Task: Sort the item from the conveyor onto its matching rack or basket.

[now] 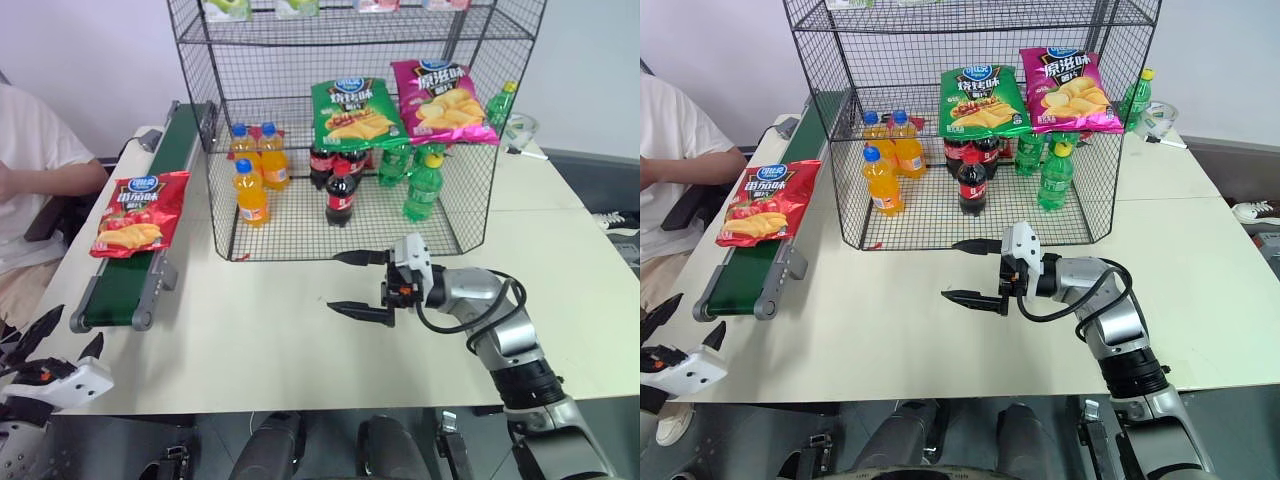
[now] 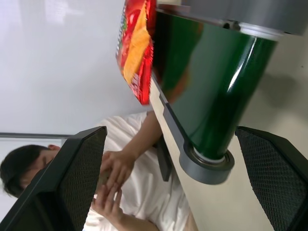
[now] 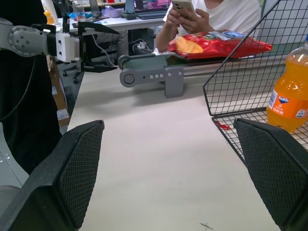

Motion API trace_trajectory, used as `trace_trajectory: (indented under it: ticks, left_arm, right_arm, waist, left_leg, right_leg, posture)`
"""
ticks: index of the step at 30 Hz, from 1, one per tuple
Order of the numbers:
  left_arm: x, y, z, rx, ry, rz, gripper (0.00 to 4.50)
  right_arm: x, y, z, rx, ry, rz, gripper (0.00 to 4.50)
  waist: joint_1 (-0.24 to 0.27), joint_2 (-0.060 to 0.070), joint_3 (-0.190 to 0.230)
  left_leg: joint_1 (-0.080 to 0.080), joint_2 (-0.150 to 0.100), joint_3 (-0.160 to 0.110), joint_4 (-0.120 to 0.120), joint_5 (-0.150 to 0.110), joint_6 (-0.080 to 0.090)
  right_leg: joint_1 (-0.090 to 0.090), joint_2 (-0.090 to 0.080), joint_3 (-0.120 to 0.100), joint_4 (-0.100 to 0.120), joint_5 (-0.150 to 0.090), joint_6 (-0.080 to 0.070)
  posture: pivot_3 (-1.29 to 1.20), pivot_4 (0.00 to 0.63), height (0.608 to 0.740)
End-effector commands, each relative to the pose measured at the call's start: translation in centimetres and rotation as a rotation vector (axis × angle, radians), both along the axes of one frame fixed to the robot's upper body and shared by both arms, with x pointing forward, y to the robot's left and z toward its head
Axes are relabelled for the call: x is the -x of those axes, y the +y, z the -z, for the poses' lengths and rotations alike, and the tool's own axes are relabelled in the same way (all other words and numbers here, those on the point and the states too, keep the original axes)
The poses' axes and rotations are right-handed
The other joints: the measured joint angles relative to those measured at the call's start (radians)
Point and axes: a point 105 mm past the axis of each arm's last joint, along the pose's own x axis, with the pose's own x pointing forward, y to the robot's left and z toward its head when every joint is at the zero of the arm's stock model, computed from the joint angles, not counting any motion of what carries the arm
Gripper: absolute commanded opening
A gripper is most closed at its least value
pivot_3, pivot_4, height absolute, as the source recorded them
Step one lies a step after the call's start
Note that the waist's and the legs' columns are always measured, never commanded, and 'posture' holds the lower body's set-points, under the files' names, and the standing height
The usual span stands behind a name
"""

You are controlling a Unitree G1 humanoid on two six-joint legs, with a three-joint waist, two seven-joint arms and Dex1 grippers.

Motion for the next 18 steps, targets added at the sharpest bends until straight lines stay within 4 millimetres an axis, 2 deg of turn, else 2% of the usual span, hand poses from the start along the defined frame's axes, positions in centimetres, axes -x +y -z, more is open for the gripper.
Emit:
trace_trajectory:
  ticks: [1, 18]
  left_arm:
    - [-0.3, 0.2, -0.9, -0.019, -0.034, 0.012, 4.47]
    - [-1.5, -0.6, -1.3, -0.014, -0.058, 0.043, 4.47]
  right_arm:
    - [0.0, 0.3, -1.4, -0.032, -0.051, -0.011, 4.50]
    - [-0.1, 0.1, -1.2, -0.032, -0.057, 0.018, 4.50]
  waist:
    - [0.000, 0.000, 0.000]
    - [0.000, 0.000, 0.000]
  left_leg:
    - [0.000, 0.000, 0.000, 0.000, 0.000, 0.000]
    - [0.000, 0.000, 0.000, 0.000, 0.000, 0.000]
  right_leg:
    - [0.000, 0.000, 0.000, 0.000, 0.000, 0.000]
    - [0.000, 0.000, 0.000, 0.000, 0.000, 0.000]
  posture:
    - [0.00, 0.150, 0.740]
    - [0.00, 0.150, 0.740]
